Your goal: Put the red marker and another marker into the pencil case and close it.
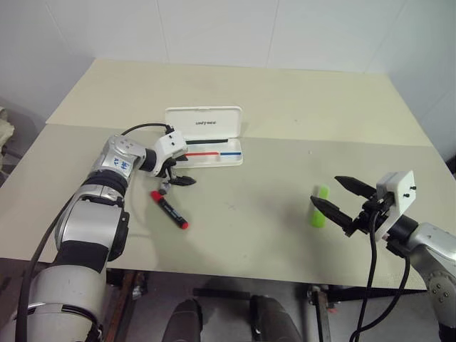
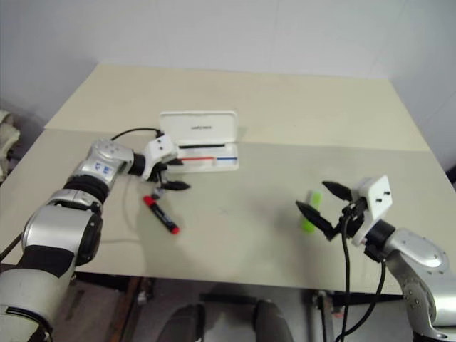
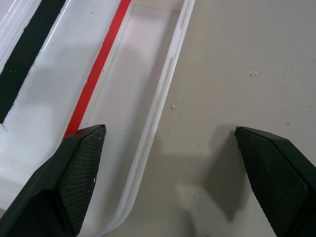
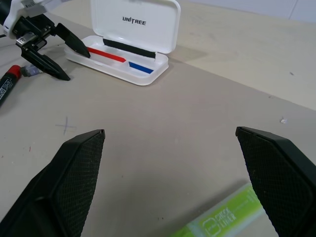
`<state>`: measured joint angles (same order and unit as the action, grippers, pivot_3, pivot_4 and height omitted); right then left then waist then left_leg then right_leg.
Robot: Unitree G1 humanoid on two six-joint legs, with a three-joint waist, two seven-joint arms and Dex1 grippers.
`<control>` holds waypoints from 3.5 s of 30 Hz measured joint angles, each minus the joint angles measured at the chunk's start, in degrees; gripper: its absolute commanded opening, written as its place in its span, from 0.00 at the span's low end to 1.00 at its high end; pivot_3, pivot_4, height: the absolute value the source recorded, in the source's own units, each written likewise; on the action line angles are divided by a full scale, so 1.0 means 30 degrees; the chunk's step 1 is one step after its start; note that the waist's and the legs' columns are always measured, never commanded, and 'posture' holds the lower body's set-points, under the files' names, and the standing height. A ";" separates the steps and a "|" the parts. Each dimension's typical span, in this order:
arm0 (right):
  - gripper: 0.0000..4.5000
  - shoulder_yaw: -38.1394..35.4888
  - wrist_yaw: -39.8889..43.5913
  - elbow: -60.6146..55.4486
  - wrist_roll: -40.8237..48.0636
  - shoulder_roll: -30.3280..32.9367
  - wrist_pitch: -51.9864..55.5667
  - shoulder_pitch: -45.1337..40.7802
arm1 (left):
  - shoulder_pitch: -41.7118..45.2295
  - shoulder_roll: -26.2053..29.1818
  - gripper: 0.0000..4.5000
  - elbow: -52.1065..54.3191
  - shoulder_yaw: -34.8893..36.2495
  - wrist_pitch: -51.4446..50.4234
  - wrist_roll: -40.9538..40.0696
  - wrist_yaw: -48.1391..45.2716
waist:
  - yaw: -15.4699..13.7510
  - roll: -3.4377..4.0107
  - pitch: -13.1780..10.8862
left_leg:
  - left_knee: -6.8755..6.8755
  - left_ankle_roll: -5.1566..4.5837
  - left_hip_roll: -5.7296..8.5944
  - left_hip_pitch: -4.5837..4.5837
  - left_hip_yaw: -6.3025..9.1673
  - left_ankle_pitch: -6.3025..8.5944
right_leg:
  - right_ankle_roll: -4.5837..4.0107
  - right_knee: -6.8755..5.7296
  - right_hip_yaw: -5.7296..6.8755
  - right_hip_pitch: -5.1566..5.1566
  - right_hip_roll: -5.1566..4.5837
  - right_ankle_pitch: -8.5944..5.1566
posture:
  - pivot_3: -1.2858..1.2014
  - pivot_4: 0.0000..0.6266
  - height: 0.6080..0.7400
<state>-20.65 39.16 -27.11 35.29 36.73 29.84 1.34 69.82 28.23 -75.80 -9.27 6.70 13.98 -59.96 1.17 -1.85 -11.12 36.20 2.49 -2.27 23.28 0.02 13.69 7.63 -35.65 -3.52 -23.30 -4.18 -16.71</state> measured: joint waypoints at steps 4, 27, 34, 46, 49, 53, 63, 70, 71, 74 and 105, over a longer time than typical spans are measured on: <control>1.00 0.0011 0.0015 0.0176 -0.0036 0.0012 -0.0016 -0.0240 | 0.0022 -0.0049 0.99 -0.0150 0.0109 0.0104 0.0003 0.0668 | -0.0036 0.0000 0.0000 | -0.0002 0.0000 0.0000 -0.0001 0.0002 0.0000 | 0.0007 -0.0003 -0.0001 0.0000 0.0000 0.0004 | 0.52 0.24 1.00; 1.00 0.0063 0.0016 0.0245 -0.0435 0.0016 -0.0327 -0.0337 | 0.0224 -0.0290 0.01 -0.0347 -0.0061 0.0159 0.0727 0.3871 | 0.0107 0.0000 0.0001 | -0.0028 0.0034 0.0000 -0.0015 -0.0002 -0.0051 | 0.0018 0.0022 -0.0003 0.0012 0.0000 0.0052 | 0.52 0.24 1.00; 1.00 0.0065 0.0014 0.0274 -0.0463 0.0016 -0.0329 -0.0584 | 0.0276 -0.0284 0.00 -0.0347 0.0109 0.0290 0.0659 0.3713 | 0.0084 0.0003 0.0003 | -0.0050 0.0062 0.0004 -0.0007 0.0002 -0.0020 | 0.0053 0.0021 -0.0008 0.0006 0.0002 0.0031 | 0.52 0.24 1.00; 1.00 0.0218 0.0043 0.0837 -0.0481 0.0096 -0.0327 -0.1034 | 0.0455 -0.0231 0.00 -0.0340 0.1119 0.1011 0.0014 0.2934 | 0.0064 -0.0016 -0.0008 | -0.0052 0.0063 0.0004 0.0042 0.0004 -0.0021 | 0.0054 0.0026 -0.0007 -0.0035 0.0002 0.0033 | 0.52 0.24 1.00; 1.00 0.0216 0.0112 0.0889 -0.0474 0.0232 -0.0331 -0.1062 | 0.0649 -0.0228 0.00 0.0196 0.1297 0.1500 -0.0300 0.2190 | 0.0058 -0.0024 -0.0013 | -0.0055 0.0064 0.0005 0.0043 0.0003 -0.0020 | 0.0055 0.0031 -0.0008 -0.0036 0.0001 0.0033 | 0.52 0.24 1.00; 1.00 0.0094 0.0571 0.0960 -0.0331 0.0542 -0.0334 -0.1007 | 0.0616 -0.0256 0.00 0.1472 0.1283 0.2390 -0.0696 0.0510 | 0.0058 -0.0030 -0.0017 | -0.0055 0.0065 0.0005 0.0047 0.0002 -0.0020 | 0.0055 0.0033 -0.0008 -0.0036 0.0001 0.0033 | 0.52 0.24 1.00; 1.00 -0.2381 0.2448 0.0542 0.2218 0.2265 0.0180 -0.0063 | -0.3148 -0.0344 0.00 0.8364 0.0345 0.2816 -0.1650 -0.3291 | 0.0088 -0.0030 -0.0017 | -0.0045 0.0064 0.0002 0.0033 0.0005 -0.0020 | 0.0054 0.0005 -0.0030 -0.0033 0.0006 0.0032 | 0.52 0.24 1.00; 1.00 -0.4166 0.5700 -0.1065 0.5128 0.5125 0.1912 0.2229 | -0.5988 -0.0262 0.00 1.3206 -0.0711 0.2225 -0.1913 -0.4049 | 0.0096 -0.0035 -0.0019 | -0.0012 0.0063 0.0006 0.0015 0.0003 -0.0020 | 0.0059 0.0008 -0.0056 -0.0001 0.0005 0.0040 | 0.52 0.24 1.00; 1.00 -0.4276 0.5782 -0.1107 0.5214 0.5290 0.1932 0.2025 | -0.6213 -0.0295 0.00 1.3631 -0.0887 0.2184 -0.1913 -0.4048 | 0.0125 -0.0035 -0.0019 | -0.0003 0.0063 0.0005 0.0010 -0.0001 -0.0020 | 0.0065 0.0008 -0.0057 0.0006 0.0004 0.0049 | 0.52 0.24 1.00; 1.00 -0.4344 0.5378 -0.0972 0.5199 0.5326 0.1926 0.1030 | -0.6755 -0.0395 0.00 1.4791 -0.1268 0.1951 -0.1953 -0.4070 | 0.0135 -0.0037 -0.0021 | 0.0010 0.0042 0.0005 0.0003 -0.0007 -0.0035 | 0.0064 0.0019 -0.0060 0.0011 0.0004 0.0053 | 0.52 0.24 1.00; 1.00 -0.3041 0.3450 -0.1087 0.4064 0.4785 0.1810 0.0916 | -1.0437 0.0225 0.50 2.2113 -0.3763 -0.1799 -0.1586 -0.1951 | 0.0080 -0.0035 -0.0020 | 0.0000 0.0036 0.0013 -0.0002 -0.0006 -0.0037 | 0.0066 0.0014 -0.0093 0.0014 0.0004 0.0055 | 0.52 0.24 1.00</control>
<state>-29.77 49.51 -30.37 47.49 51.09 35.27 4.09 38.50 28.91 -9.46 -20.56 1.30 9.22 -65.81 1.40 -1.95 -11.18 36.20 2.59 -2.23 23.27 0.00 13.58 7.83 -35.61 -3.80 -23.26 -4.17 -16.54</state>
